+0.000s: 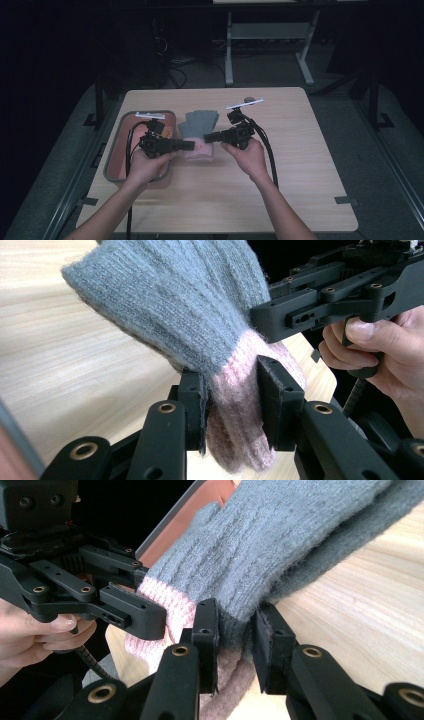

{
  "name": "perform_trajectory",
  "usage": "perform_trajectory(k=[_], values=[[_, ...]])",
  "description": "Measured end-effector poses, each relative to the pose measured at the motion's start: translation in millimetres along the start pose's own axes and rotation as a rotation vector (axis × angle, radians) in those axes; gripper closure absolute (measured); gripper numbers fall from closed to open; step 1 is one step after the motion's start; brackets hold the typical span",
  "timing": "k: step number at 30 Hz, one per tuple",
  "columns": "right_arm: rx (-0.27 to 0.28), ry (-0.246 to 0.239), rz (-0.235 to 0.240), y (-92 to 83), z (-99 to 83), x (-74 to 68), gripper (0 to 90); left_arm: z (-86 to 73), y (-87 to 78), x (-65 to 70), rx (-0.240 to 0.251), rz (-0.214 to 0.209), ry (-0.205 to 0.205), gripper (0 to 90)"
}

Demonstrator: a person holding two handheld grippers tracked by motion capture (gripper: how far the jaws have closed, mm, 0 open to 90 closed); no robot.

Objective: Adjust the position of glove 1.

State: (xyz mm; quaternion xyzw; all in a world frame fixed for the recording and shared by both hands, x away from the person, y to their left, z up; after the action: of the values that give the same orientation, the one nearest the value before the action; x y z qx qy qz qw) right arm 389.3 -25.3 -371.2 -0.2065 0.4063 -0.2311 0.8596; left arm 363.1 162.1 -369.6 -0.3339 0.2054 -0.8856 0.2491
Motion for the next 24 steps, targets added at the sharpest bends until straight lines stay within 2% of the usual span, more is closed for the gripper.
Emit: perform_trajectory(k=[14, 24], values=[[-0.008, -0.022, 0.026, 19.6, 14.3, -17.1, 73.7, 1.6, -26.9, -10.9, 0.014, 0.025, -0.003, 67.0], [-0.023, -0.037, 0.034, 31.3, 23.3, -24.8, 73.8, 2.3, -39.9, -18.8, 0.021, 0.045, -0.006, 67.1]])
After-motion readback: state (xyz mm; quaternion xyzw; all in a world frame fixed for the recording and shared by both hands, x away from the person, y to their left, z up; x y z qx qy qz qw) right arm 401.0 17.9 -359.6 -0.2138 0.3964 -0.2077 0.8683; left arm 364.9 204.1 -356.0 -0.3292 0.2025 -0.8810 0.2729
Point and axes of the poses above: each handheld gripper's, and its own axes: y roughly forward along the jaws, z roughly out of its top, x roughly to its right, the point moved 5 cm from there along y, roughly forward along the jaws, and after that the axes turned 4 degrees about y, right-handed, at the moved point
